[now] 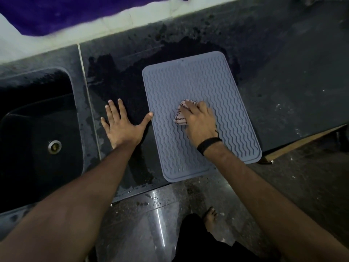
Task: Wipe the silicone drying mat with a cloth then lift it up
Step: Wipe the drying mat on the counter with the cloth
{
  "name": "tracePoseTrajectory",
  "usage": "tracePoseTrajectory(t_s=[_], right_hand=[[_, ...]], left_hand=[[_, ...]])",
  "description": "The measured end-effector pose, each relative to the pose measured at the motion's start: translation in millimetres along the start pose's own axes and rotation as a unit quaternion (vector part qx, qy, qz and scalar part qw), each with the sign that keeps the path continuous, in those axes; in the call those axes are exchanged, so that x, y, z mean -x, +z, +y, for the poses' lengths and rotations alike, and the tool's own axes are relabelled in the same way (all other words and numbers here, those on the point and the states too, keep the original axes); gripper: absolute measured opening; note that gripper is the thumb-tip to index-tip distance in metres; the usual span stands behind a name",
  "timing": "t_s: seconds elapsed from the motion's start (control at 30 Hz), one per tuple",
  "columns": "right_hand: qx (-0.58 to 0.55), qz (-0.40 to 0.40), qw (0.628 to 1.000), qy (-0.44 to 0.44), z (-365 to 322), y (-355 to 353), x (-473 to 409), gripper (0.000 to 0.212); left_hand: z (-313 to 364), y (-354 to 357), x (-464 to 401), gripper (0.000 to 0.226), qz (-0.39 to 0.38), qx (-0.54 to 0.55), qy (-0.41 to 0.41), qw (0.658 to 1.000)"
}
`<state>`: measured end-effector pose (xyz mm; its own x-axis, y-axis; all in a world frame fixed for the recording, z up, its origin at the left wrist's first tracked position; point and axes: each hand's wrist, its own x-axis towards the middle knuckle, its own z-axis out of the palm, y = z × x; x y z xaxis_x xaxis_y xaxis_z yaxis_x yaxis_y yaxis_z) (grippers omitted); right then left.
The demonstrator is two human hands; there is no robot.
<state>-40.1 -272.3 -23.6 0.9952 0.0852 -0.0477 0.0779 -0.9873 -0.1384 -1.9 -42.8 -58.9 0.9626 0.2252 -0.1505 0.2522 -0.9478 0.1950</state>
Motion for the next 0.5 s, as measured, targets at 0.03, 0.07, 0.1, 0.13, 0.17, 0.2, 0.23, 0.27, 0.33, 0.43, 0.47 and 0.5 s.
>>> tracePoseTrajectory(t_s=[0.03,0.07,0.1,0.13,0.17,0.2,0.23,0.27,0.33,0.43,0.47,0.5], right_hand=[[-0.005,0.005,1.0,-0.001,0,-3,-8,0.054],[-0.009,0.008,1.0,-0.001,0,-5,-19,0.053],[-0.011,0.011,1.0,0.0,0,-8,-30,0.052],[-0.01,0.013,1.0,-0.001,0,-10,-43,0.052],[-0.008,0.013,1.0,-0.003,-2,-12,-57,0.052],[-0.005,0.013,1.0,-0.007,-4,-13,-70,0.051],[-0.001,0.011,1.0,-0.009,-5,-15,-84,0.05],[0.003,0.009,1.0,-0.01,-7,-16,-96,0.05],[0.009,0.002,1.0,-0.008,-10,-18,-120,0.049],[0.009,0.004,1.0,-0.005,-11,-23,-143,0.045],[0.004,0.015,1.0,-0.004,-10,-25,-148,0.045],[-0.002,0.031,1.0,-0.005,-9,-27,-153,0.046]], left_hand=[[0,0,0,0.129,0.003,0.001,0.0,1.0],[0,0,0,0.128,0.004,0.001,0.0,1.0],[1,1,0,0.128,0.004,0.0,0.0,1.0],[0,1,-1,0.128,0.003,-0.001,-0.001,1.0],[0,1,-1,0.128,0.001,-0.002,-0.002,1.0],[0,1,-1,0.129,0.0,-0.003,-0.003,1.0],[-1,2,-1,0.129,0.0,-0.002,-0.003,1.0],[-1,2,0,0.129,0.002,-0.001,-0.003,1.0],[-2,3,-1,0.128,0.006,0.003,-0.002,1.0],[-2,2,-2,0.128,0.006,0.005,-0.002,1.0],[-1,2,-2,0.128,0.005,0.005,-0.003,1.0],[-1,2,-2,0.128,0.004,0.005,-0.003,1.0]])
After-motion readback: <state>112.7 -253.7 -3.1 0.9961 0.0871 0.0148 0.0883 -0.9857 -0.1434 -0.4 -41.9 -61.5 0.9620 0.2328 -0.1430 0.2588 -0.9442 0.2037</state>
